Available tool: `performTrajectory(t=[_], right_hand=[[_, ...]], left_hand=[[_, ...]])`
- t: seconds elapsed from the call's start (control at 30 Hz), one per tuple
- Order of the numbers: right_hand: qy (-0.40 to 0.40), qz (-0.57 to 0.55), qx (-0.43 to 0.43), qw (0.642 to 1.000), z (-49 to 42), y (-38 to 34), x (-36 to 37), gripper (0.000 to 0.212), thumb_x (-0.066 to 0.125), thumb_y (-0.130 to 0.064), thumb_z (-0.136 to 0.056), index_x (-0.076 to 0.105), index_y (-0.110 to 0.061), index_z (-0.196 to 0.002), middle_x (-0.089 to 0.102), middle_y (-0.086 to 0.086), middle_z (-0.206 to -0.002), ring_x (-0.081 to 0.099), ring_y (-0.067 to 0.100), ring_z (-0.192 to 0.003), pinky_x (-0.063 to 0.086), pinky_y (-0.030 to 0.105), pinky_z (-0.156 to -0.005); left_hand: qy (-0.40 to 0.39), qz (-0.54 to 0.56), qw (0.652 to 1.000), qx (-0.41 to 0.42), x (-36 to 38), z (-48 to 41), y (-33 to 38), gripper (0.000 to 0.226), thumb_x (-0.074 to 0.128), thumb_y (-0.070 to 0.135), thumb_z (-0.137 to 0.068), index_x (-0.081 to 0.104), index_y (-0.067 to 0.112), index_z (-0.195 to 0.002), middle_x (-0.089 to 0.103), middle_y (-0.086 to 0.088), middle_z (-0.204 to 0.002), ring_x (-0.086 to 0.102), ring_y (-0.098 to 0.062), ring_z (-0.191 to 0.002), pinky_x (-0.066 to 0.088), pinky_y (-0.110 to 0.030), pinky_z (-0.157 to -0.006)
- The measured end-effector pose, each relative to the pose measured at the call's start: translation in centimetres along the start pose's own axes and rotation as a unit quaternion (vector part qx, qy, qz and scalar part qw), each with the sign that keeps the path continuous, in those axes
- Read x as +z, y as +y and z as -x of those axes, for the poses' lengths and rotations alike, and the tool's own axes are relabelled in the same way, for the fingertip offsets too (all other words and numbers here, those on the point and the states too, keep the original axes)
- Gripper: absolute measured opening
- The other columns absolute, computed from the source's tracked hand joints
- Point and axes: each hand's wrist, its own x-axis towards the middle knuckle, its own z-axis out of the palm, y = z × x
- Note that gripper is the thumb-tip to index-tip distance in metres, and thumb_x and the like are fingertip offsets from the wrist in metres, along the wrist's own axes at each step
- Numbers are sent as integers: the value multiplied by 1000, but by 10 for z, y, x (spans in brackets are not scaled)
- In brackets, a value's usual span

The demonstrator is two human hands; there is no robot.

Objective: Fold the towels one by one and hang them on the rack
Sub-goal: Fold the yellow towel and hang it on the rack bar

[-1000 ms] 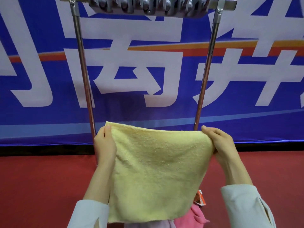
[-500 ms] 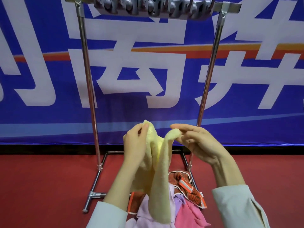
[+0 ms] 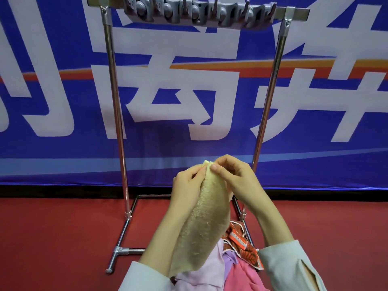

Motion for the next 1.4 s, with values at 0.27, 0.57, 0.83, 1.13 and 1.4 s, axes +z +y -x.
performTrajectory(t=[0.27,0.57,0.83,1.13,1.4], right_hand=[[47,-44,4,998,1,2,-1,12,75,-29,-82,71,-18,-77,71,4,-78,62,12,-77,51,36,-78],[78,-90,31,992,0,7,-1,18,76,-27,-80,74,-10,-79,75,5,-81,70,19,-86,53,38,-88],[-67,4,68,995,1,25,-4,21,73,-36,-83,64,-17,-81,60,-6,-69,52,6,-68,39,26,-65],[-28,252,-12,967,3,30,-20,31,74,-40,-81,53,-26,-63,48,-9,-68,41,5,-66,33,16,-60],[26,117,64,991,9,32,-35,37,73,-39,-82,55,-7,-76,59,-3,-75,52,12,-71,39,23,-63]], left_hand=[[-105,96,989,-34,1,4,9,29,46,28,-100,73,20,-97,74,-7,-98,69,-18,-95,53,-34,-86],[-102,3,994,38,6,4,-3,31,57,46,-85,71,19,-95,68,-17,-81,56,-17,-74,44,-38,-71],[14,26,998,47,-6,-6,2,22,46,22,-100,64,20,-86,60,2,-76,50,-11,-73,41,-30,-71],[59,13,998,35,-22,-12,-9,23,45,23,-100,65,16,-93,60,5,-81,51,-11,-77,40,-28,-74],[63,11,998,8,-34,-13,-15,22,46,22,-99,68,19,-95,66,1,-86,57,-14,-82,43,-32,-78]])
